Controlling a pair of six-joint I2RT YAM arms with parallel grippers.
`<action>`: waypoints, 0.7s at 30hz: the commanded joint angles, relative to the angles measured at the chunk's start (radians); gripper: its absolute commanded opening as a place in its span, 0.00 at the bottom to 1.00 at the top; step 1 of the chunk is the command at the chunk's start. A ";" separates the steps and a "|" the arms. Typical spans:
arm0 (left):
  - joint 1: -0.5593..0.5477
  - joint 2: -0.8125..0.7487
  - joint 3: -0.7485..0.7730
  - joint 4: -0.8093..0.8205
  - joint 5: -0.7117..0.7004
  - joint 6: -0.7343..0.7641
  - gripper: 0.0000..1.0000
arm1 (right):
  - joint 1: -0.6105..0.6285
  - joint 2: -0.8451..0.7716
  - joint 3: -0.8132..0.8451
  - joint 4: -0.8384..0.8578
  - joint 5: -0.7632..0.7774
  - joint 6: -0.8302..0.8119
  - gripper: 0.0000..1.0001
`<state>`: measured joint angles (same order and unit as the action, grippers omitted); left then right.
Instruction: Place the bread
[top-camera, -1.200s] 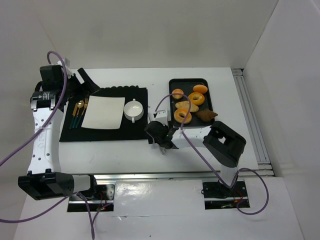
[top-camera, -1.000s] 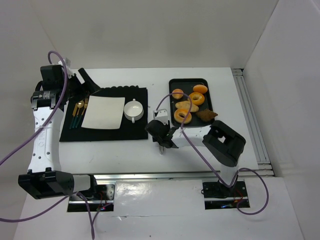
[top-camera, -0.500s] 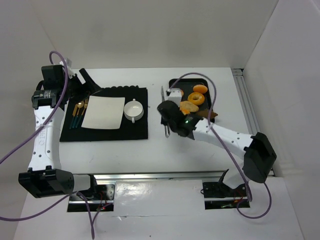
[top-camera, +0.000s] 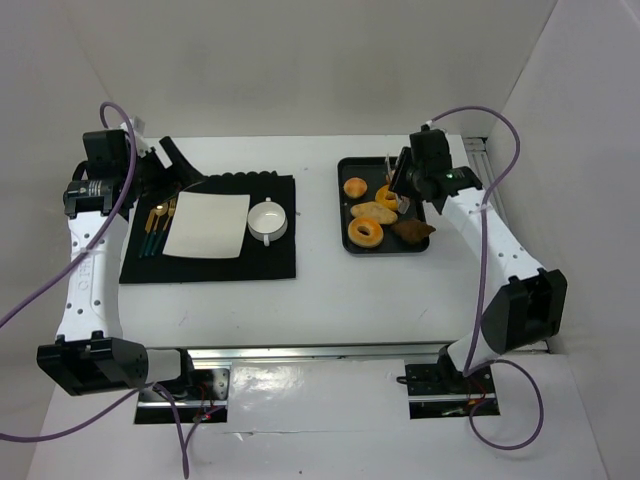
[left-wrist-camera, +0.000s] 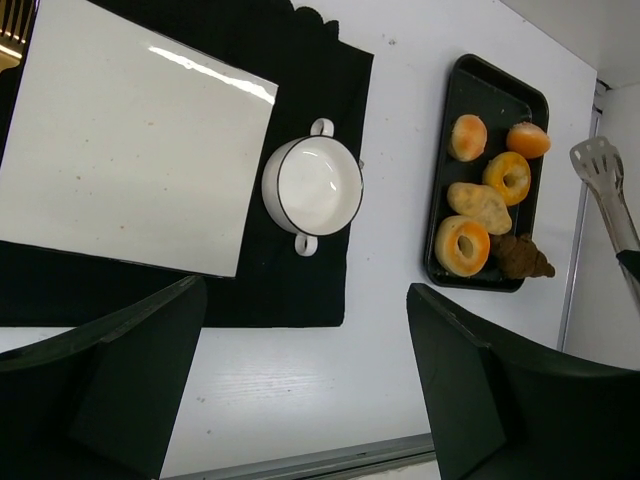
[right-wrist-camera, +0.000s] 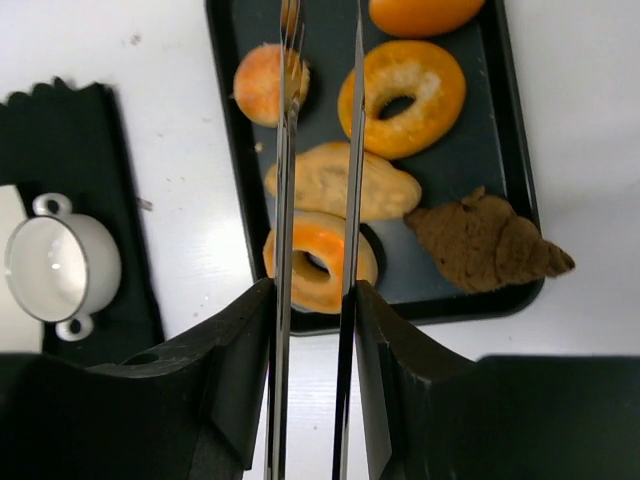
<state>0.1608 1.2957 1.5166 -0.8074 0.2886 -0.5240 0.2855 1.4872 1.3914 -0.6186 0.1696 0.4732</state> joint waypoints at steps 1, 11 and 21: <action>0.005 0.005 0.005 0.024 0.024 0.012 0.94 | -0.048 0.038 0.075 -0.046 -0.134 -0.039 0.45; 0.005 0.014 0.005 0.024 0.015 0.021 0.94 | -0.106 0.134 0.107 -0.076 -0.265 -0.039 0.47; 0.005 0.024 -0.004 0.033 0.015 0.021 0.94 | -0.086 0.168 0.077 -0.076 -0.204 0.005 0.49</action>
<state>0.1608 1.3216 1.5158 -0.8070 0.2935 -0.5232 0.1802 1.6505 1.4548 -0.6777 -0.0761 0.4576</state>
